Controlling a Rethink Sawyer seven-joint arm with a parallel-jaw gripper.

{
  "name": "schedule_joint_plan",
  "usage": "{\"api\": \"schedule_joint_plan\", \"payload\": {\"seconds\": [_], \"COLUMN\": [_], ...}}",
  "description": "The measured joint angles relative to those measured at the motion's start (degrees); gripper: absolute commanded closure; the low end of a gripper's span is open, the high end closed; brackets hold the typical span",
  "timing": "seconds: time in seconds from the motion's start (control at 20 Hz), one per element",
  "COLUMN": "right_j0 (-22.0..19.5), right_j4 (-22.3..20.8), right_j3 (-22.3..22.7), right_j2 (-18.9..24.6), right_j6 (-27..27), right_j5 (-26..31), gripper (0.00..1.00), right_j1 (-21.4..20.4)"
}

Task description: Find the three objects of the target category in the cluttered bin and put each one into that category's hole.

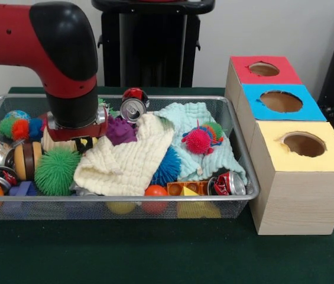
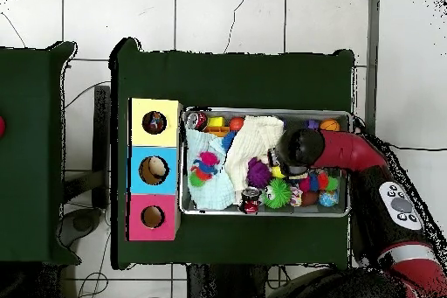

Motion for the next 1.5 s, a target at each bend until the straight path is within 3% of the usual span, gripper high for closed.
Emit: {"api": "schedule_joint_plan", "payload": {"seconds": [0.6,0.85,1.05,1.5], "right_j0": [-2.9,-7.8,-9.5,-9.7], "right_j4": [0.1,1.8,2.9,5.0], "right_j3": [1.4,6.7,8.4,9.0], "right_j2": [2.7,6.3,7.4,9.7], "right_j6": [0.0,0.0,0.0,0.0], "right_j5": [0.0,0.3,2.0,5.7], "gripper": [1.0,1.0,1.0,1.0], "right_j1": [-0.4,-4.7,-8.1,-12.8]}}
